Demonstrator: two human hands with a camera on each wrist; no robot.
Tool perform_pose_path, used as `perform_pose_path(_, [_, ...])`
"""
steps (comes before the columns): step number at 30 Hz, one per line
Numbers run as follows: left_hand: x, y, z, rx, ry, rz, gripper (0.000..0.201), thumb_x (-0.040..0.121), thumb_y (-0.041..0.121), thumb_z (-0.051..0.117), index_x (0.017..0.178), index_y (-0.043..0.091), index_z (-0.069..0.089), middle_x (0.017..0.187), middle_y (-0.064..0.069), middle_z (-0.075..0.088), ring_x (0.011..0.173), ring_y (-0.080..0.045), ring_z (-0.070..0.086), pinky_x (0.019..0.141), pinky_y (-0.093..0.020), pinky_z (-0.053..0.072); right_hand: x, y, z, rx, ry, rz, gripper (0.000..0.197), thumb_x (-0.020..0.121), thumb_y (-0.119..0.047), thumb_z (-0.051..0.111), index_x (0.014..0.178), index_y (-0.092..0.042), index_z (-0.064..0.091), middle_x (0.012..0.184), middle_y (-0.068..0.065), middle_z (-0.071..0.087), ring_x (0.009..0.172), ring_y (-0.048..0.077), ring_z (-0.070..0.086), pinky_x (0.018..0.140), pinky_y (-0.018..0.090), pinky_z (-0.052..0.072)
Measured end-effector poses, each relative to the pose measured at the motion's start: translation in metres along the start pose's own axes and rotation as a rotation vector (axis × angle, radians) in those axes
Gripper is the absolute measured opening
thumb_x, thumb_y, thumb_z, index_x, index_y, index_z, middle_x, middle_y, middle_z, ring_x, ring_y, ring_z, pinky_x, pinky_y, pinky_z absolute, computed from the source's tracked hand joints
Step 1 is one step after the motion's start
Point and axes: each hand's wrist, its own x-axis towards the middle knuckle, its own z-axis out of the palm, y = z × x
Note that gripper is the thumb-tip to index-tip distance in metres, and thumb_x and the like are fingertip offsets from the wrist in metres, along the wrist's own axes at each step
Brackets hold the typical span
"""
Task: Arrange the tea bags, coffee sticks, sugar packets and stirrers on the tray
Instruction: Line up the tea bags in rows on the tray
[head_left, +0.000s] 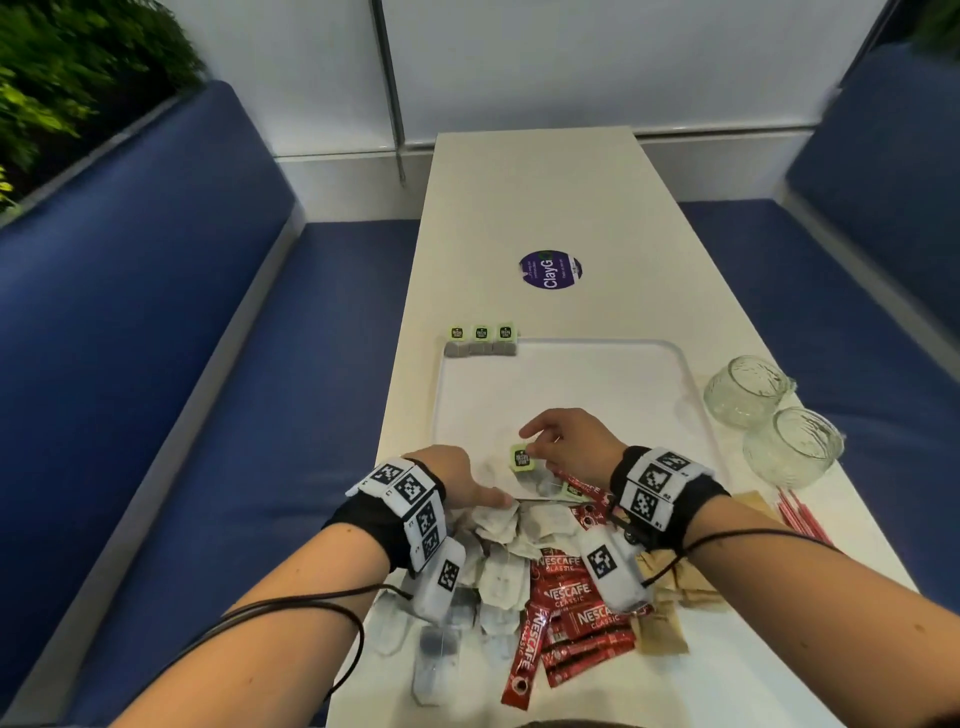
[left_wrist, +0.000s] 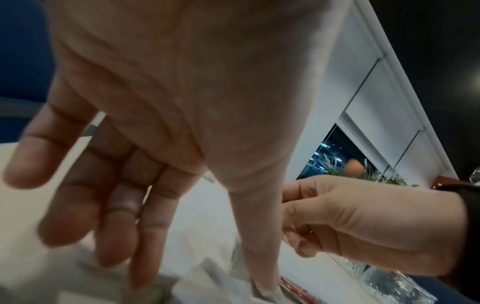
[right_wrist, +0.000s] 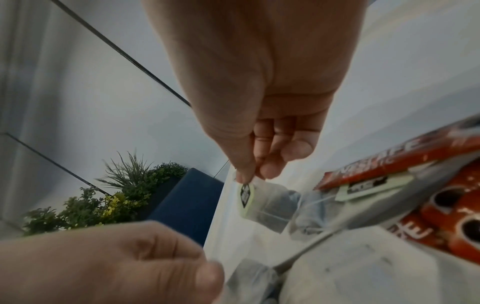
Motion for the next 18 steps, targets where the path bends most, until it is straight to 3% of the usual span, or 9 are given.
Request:
perform_pose_path(4, [-0.011,0.005,0.01,-0.095,-0.056,0.023,0.048,0.073,0.058,0.076,0.067,0.013,0.06,0.064,0.001,0.061,0.063,-0.018,0.057,0.06,-0.027,0.044,-0.014,0.0,-0.006,0.0,0.004,-0.019,0.015,0.089,-0.012,0.067,0.103,-0.017,0.068,0.073,0.0,0.065,0.061,0.011,0.059,0.064,0.021,0.048])
perform_pose_path(8, [-0.016,0.006,0.011,-0.171,0.029,0.03,0.032,0.07,0.038,0.085,0.084,0.013,0.071,0.082,0.0,0.072,0.078,-0.019,0.068,0.074,-0.031,0.057,-0.025,-0.003,-0.009,-0.038,-0.005,-0.053,0.009,0.088,-0.013,0.067,0.095,-0.018,0.071,0.07,-0.003,0.065,0.061,0.01,0.058,0.062,0.02,0.047])
perform_pose_path(11, [-0.021,0.006,0.008,-0.203,0.099,0.043,0.024,0.074,0.029,0.081,0.066,0.017,0.061,0.068,0.003,0.064,0.066,-0.015,0.06,0.062,-0.025,0.047,-0.031,-0.011,-0.015,-0.062,-0.068,-0.089,0.006,0.087,-0.016,0.069,0.091,-0.015,0.074,0.082,0.003,0.072,0.069,0.011,0.062,0.069,0.029,0.054])
perform_pose_path(14, [-0.024,0.003,0.003,-0.249,0.203,0.066,0.019,0.082,0.022,0.072,0.075,0.019,0.056,0.079,0.004,0.061,0.07,-0.013,0.055,0.061,-0.024,0.042,-0.036,-0.022,-0.023,-0.072,-0.172,-0.129,0.008,0.087,-0.013,0.066,0.091,-0.01,0.073,0.078,-0.002,0.068,0.062,-0.002,0.058,0.061,0.014,0.046])
perform_pose_path(18, [-0.024,-0.004,-0.006,-0.381,0.34,0.135,0.014,0.084,0.024,0.069,0.095,0.018,0.062,0.095,0.0,0.065,0.08,-0.016,0.06,0.066,-0.025,0.044,-0.029,-0.029,-0.023,-0.122,-0.154,-0.231,0.006,0.085,-0.018,0.068,0.09,-0.017,0.071,0.101,-0.009,0.063,0.094,0.005,0.058,0.081,0.021,0.042])
